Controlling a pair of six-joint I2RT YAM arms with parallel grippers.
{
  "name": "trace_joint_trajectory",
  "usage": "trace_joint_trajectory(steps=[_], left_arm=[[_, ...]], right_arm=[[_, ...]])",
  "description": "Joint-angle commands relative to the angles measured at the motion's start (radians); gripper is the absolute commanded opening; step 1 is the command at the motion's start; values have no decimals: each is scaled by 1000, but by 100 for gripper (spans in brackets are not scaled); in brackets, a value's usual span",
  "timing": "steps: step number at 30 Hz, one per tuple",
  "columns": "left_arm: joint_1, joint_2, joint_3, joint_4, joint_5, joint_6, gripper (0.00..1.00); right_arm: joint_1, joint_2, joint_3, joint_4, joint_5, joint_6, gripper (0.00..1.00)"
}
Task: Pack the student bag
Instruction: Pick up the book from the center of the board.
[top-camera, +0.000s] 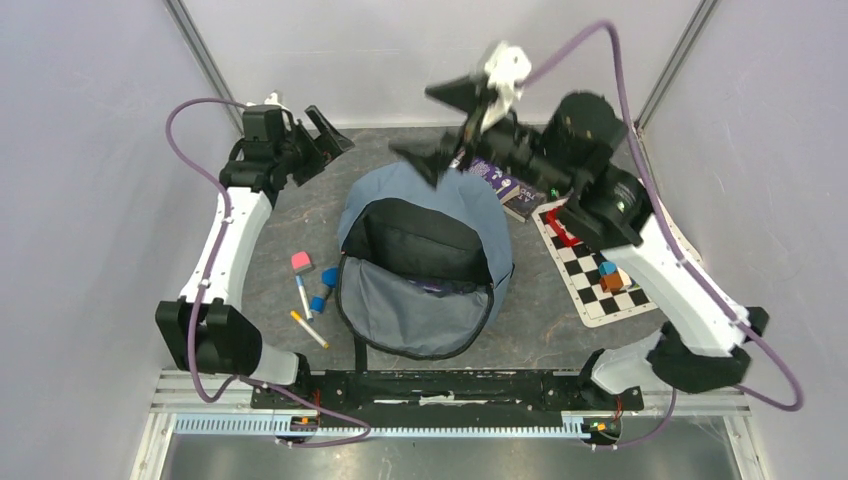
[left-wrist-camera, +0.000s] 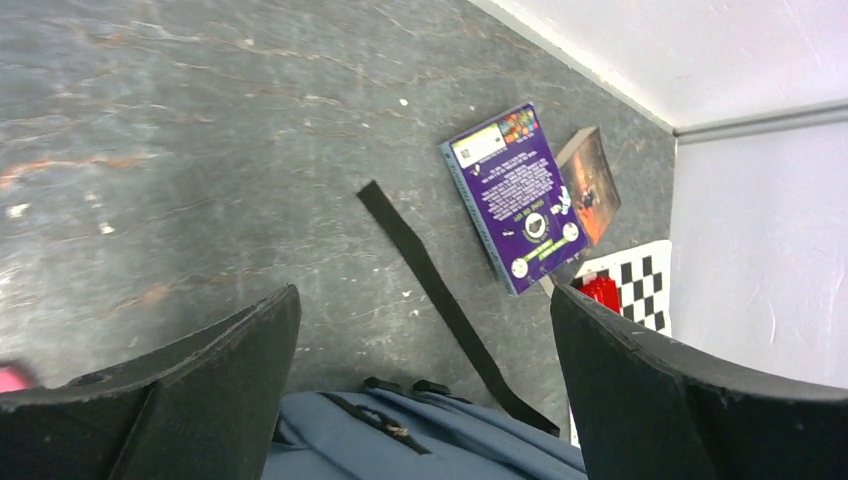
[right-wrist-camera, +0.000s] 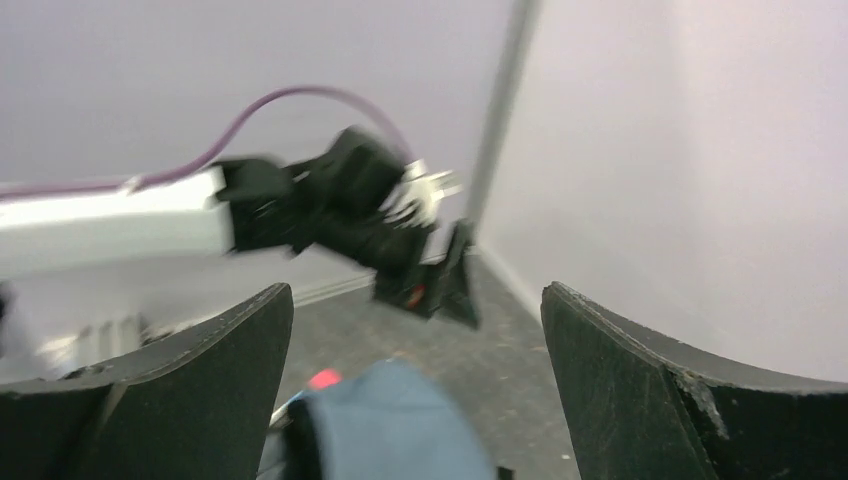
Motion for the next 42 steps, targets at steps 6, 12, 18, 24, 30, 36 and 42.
trace_joint_trajectory(steps=[6, 12, 18, 24, 30, 36, 42], left_arm=[[-86, 218, 17, 173, 75, -151, 100], [-127, 376, 74, 205, 92, -175, 100], [-147, 536, 128, 222, 149, -210, 100], [-160, 646, 208, 259, 174, -241, 100], [-177, 755, 293, 281, 199, -282, 100], [-182, 835, 354, 288, 216, -313, 100], [-191, 906, 431, 320, 254, -315, 100]], right_arm=[[-475, 189, 76, 67, -163, 303, 98], [-713, 186, -212, 126, -141, 365, 98], [-845, 290, -372, 137, -132, 308, 98], [-907, 475, -351, 144, -203, 271, 98], [-907, 684, -197, 225, -372, 272, 97], [-890, 907, 35, 238, -429, 312, 97], [-851, 1058, 159, 198, -437, 317, 97]])
